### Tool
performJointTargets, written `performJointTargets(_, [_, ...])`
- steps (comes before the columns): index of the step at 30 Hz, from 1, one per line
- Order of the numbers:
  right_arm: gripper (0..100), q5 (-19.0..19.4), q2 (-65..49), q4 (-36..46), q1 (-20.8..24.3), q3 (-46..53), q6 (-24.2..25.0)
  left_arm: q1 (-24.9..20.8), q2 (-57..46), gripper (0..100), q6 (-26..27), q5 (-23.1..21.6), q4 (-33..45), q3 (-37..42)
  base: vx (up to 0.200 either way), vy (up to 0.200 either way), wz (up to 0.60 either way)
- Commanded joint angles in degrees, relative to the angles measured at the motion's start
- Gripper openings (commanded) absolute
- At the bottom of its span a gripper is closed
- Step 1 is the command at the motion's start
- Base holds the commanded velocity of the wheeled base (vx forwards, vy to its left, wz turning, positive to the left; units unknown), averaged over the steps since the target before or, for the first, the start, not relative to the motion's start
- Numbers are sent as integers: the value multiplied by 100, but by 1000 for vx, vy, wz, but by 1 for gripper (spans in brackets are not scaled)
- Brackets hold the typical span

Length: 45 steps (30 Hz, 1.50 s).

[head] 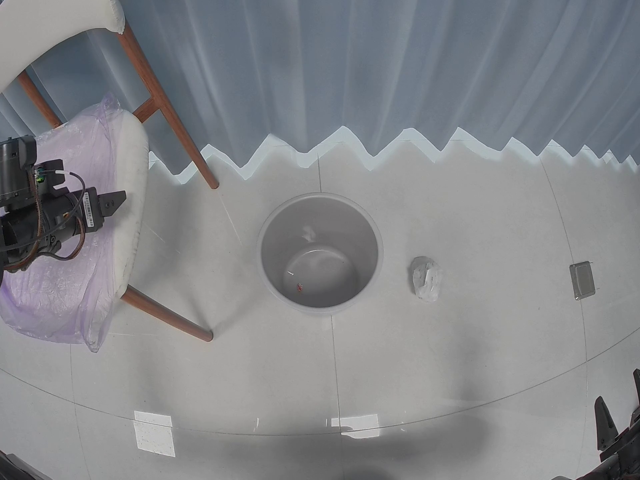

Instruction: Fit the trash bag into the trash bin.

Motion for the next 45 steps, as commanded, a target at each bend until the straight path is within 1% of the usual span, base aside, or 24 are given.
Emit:
performJointTargets(1, [100,-1,-96,-1,2,101,-1,9,186,100,-2,8,1,-43,0,0,0])
performJointTargets(2, [100,-1,-96,-1,2,101,-1,9,186,0,-2,17,1,-34,0,0,0])
performJointTargets(7, [100,-1,-96,-1,2,101,-1,9,169,0,-2,35,1,-16,0,0,0])
performJointTargets(9, [100,-1,-96,-1,2,101,-1,62,178,0,-2,105,-8,-16,0,0,0])
performJointTargets(13, [100,-1,-96,-1,2,101,-1,158,142,0,-28,105,1,1,0,0,0])
performJointTargets(19, [100,-1,-96,-1,2,101,-1,237,-376,0,-433,-27,1,265,0,0,0])
performJointTargets(22, [100,-1,-96,-1,2,101,-1,281,-666,0,-749,-466,1,371,0,0,0])
performJointTargets(23, [100,8,-96,-1,2,101,-1,272,-851,0,-1118,-880,1,362,0,0,0])
performJointTargets(24, [100,-1,-96,-1,2,101,-1,272,-877,0,-1153,-923,1,353,0,0,0])
performJointTargets(25, [100,8,-96,-1,2,101,-1,290,-1053,0,-1716,-1477,-8,327,0,0,0])
performJointTargets(26, [100,8,-96,-1,2,101,-1,299,-1114,0,-2024,-1767,-8,309,0,0,0])
performJointTargets(28, [100,8,-96,-1,2,101,-1,308,-1193,0,-2472,-2145,-8,265,0,0,0])
performJointTargets(30, [100,8,-96,-1,2,101,-1,290,-1273,0,-2815,-2382,-52,248,0,0,0])
performJointTargets(33, [100,8,-96,-1,2,101,-1,114,-1334,0,-3157,-2752,-333,291,0,0,0])
performJointTargets(35, [100,8,-96,-1,2,101,-1,-141,-1308,0,-3298,-3015,-597,344,0,0,0])
performJointTargets(36, [100,8,-96,-1,2,101,-1,-202,-1299,0,-3298,-3050,-650,362,0,0,0])
performJointTargets(38, [100,8,-96,-1,2,101,-1,-527,-1273,0,-3280,-3209,-922,441,0,0,0])
performJointTargets(39, [100,8,-96,-1,2,101,-1,-527,-1273,0,-3280,-3209,-922,441,0,0,0])
performJointTargets(40, [100,8,-96,-1,2,101,-1,-896,-1176,0,-3263,-3288,-1098,432,0,0,0])
performJointTargets(42, [100,8,-96,-1,2,101,-1,-1160,-1035,0,-3263,-3332,-1274,388,0,0,0])
performJointTargets(44, [100,8,-96,-1,2,101,-1,-1679,-833,0,-3263,-3393,-1590,283,0,0,0])
performJointTargets(45, [100,8,-96,-1,2,101,-1,-1837,-789,0,-3263,-3420,-1678,256,0,0,0])
